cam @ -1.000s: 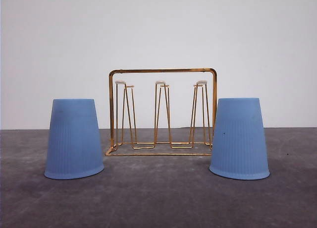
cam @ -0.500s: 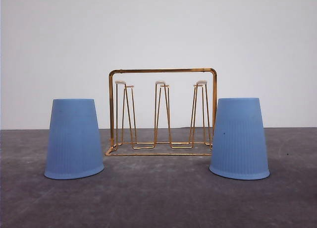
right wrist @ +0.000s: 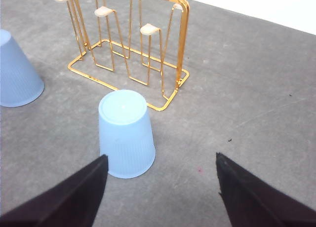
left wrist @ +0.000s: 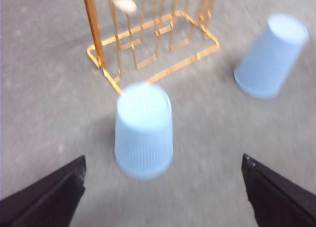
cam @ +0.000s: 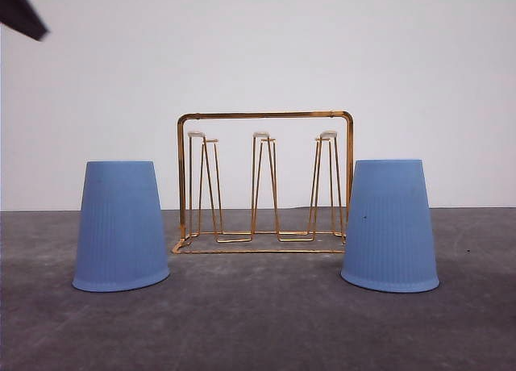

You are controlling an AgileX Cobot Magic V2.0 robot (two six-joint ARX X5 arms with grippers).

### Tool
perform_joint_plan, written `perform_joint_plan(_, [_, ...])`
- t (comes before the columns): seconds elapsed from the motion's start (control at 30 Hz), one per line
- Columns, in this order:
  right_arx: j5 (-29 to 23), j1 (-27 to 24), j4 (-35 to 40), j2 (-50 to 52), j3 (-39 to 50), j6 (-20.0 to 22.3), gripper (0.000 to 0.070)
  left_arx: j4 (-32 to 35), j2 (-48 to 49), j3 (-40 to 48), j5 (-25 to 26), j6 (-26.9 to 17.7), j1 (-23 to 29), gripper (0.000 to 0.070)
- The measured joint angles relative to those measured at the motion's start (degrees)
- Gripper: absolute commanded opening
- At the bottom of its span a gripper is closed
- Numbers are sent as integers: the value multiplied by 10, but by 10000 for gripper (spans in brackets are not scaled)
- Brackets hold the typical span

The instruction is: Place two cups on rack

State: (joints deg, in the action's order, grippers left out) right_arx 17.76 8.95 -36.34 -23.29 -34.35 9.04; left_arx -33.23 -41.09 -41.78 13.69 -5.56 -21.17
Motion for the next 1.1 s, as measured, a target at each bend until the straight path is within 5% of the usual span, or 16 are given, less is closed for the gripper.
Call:
perform_joint_plan(0.37, [0,0,0,0,0,0,443,207,-190,0,0,13,-16,614])
perform_joint_plan(0.8, [0,0,0,0,0,1,443,224,-363,0,-3,13,-33,582])
perform_joint_plan(0.97, [0,0,0,0,0,1,443,225,-373,0,-4,13,-33,319])
perform_joint_plan(1.1, [0,0,0,0,0,1,443,228,-368,-8,-6,13,-33,297])
